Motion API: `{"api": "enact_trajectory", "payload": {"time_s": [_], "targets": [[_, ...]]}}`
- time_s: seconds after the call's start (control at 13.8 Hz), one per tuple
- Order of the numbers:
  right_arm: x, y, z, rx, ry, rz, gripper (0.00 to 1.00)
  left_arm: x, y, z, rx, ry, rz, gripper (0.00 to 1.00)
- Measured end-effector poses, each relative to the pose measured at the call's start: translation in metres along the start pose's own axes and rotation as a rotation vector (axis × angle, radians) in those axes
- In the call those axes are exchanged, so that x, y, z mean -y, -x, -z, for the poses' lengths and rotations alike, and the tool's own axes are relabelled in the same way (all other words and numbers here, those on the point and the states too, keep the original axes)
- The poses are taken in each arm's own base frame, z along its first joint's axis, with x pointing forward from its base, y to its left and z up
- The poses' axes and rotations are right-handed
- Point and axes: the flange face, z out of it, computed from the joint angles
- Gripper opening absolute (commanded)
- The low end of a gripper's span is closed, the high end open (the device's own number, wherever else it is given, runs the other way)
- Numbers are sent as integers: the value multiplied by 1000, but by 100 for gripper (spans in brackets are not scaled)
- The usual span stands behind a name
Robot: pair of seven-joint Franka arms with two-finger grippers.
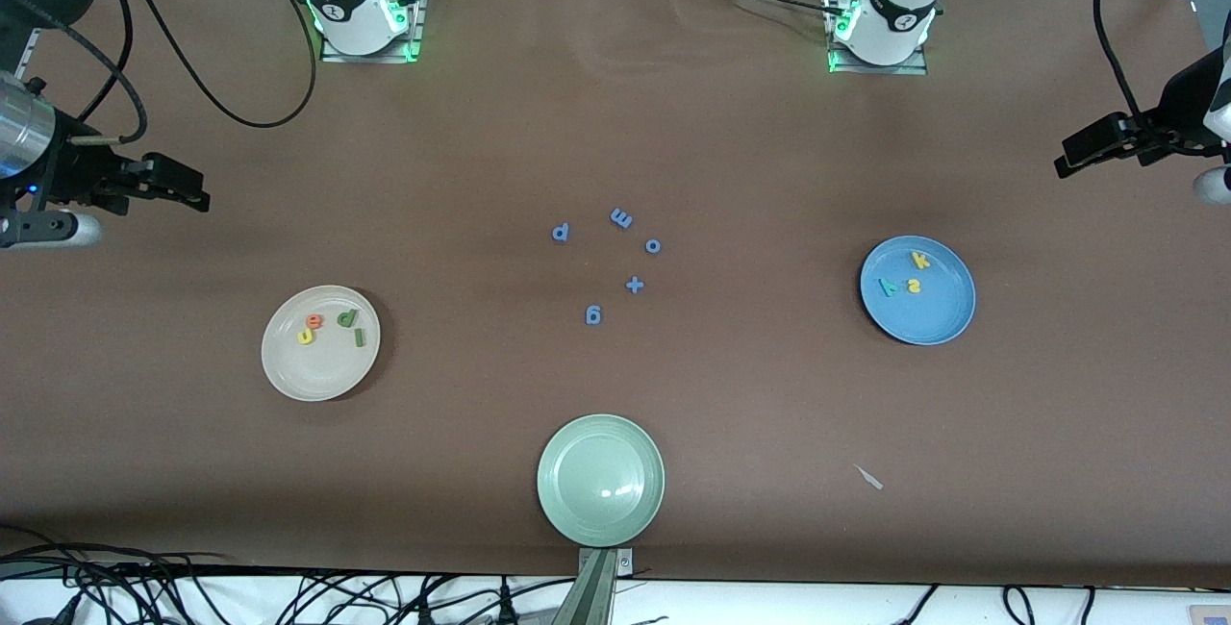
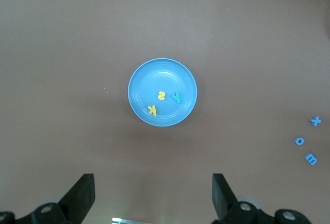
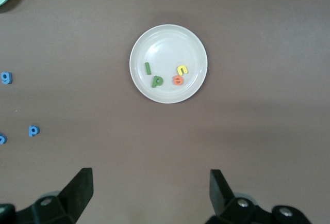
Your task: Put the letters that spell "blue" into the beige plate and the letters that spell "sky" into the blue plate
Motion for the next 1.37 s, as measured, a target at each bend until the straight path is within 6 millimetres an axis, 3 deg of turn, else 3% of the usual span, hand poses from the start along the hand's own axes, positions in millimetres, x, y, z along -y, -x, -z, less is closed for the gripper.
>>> {"api": "enact_trajectory", "payload": {"time_s": [0.22, 0.43, 1.01, 1.37], "targets": [[6, 15, 10, -12, 1, 6, 100, -2, 0, 0, 0, 0, -3, 100], [4, 17, 16, -26, 0, 2, 100, -2, 0, 0, -1, 0, -4, 100], [-13, 16, 17, -33, 7, -27, 100, -1, 0, 1, -1, 0, -2, 100], [-31, 16, 30, -63, 8, -59, 100, 0, 0, 1, -1, 0, 0, 100]]}}
